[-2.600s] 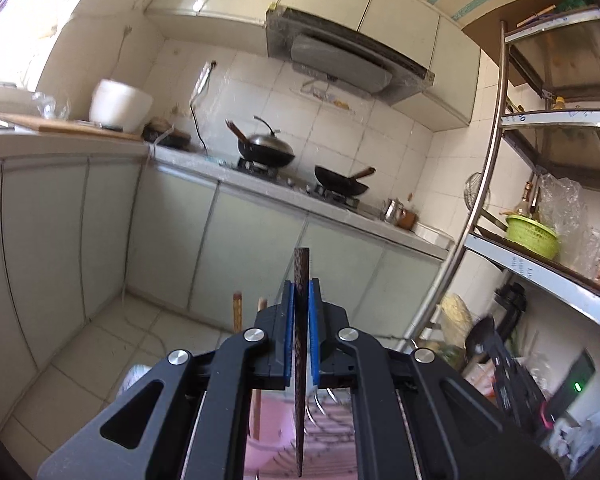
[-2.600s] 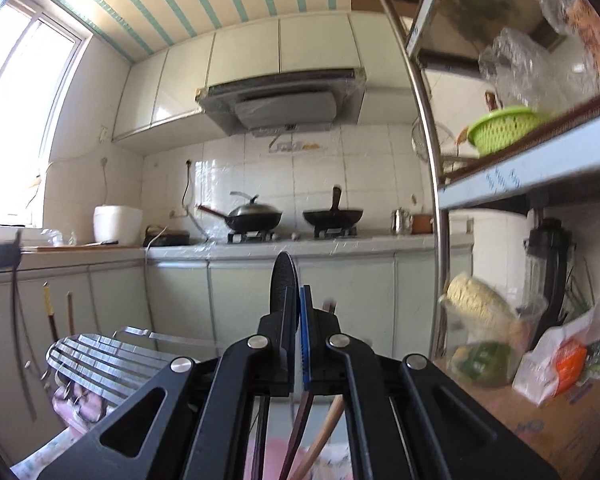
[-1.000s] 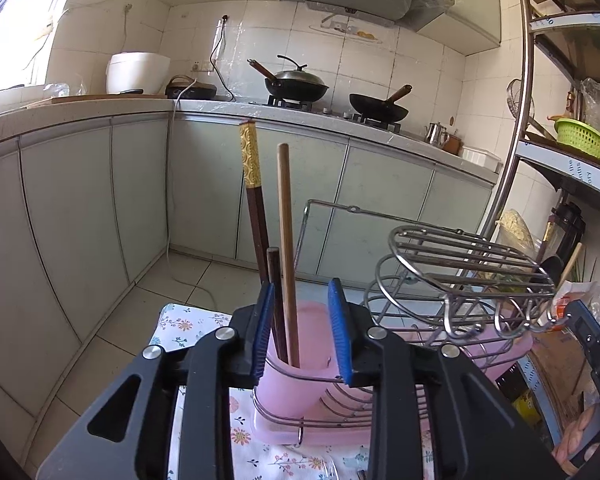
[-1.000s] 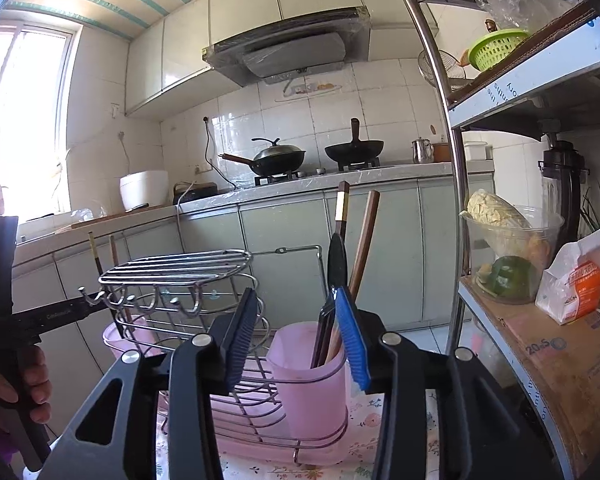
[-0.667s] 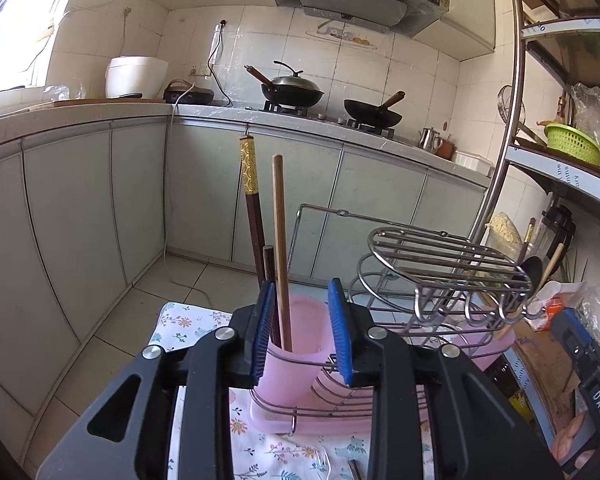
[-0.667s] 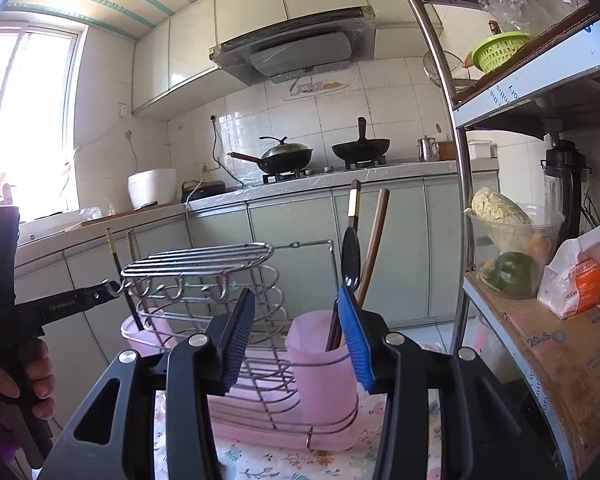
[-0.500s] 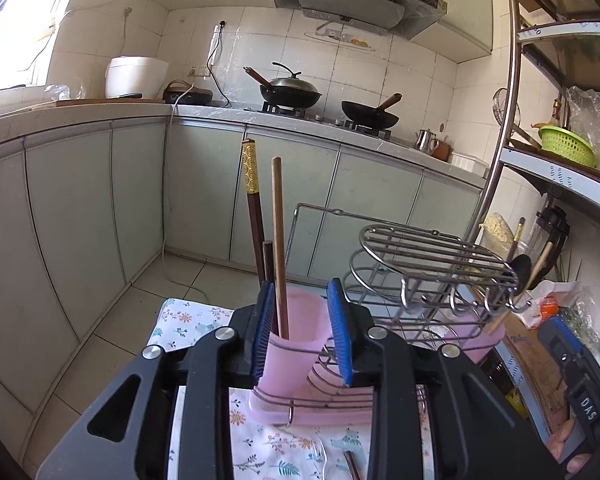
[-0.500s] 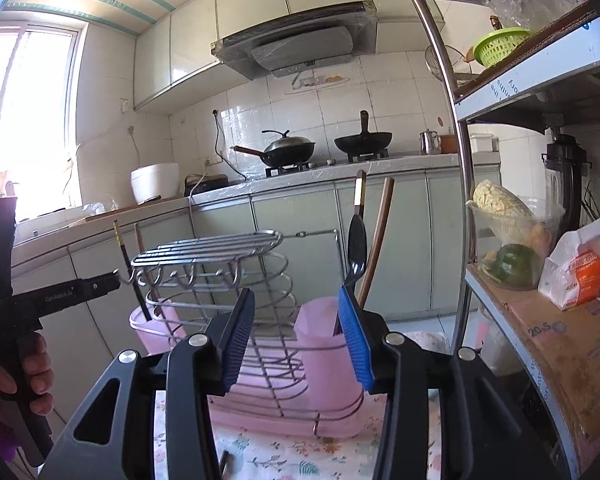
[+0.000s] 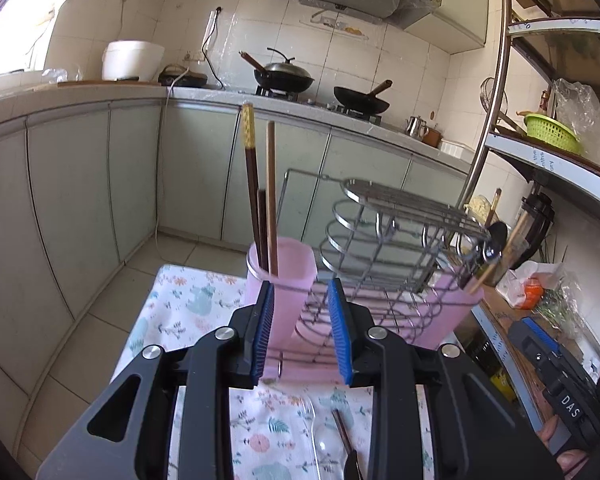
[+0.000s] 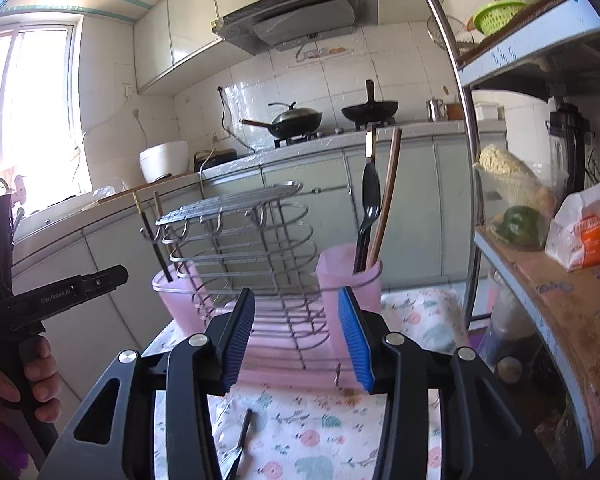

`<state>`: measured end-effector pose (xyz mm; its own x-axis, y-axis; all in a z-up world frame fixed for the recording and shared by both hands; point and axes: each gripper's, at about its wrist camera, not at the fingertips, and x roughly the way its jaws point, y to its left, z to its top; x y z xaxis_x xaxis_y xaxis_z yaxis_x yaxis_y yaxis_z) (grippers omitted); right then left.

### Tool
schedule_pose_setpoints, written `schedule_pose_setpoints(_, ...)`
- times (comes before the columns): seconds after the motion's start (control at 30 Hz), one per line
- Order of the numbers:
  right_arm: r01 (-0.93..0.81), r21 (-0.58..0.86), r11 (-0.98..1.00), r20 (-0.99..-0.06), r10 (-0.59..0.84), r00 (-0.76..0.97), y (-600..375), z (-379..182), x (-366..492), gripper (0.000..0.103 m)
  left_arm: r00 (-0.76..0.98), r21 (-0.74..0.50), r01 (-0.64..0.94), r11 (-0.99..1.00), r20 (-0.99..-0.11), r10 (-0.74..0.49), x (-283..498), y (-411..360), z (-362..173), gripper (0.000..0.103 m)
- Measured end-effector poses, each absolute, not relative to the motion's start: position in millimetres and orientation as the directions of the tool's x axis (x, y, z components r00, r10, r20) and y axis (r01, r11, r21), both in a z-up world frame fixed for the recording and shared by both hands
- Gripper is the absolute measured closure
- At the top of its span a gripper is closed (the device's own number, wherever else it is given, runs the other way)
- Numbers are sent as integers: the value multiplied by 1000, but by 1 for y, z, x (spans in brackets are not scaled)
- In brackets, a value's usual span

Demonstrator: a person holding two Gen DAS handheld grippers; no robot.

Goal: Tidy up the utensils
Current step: 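Move both open grippers back down to the utensils on the cloth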

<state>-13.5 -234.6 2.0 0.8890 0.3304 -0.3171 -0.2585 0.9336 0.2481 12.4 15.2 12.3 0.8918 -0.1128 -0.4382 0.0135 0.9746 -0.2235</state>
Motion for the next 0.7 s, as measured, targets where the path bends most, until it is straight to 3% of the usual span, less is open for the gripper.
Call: schedule_pose_setpoints(0.7,-233,370,900,-526,409,746,-233,-50,4,60,815,-205,60,977,-555,-167,-8,2,-31,75)
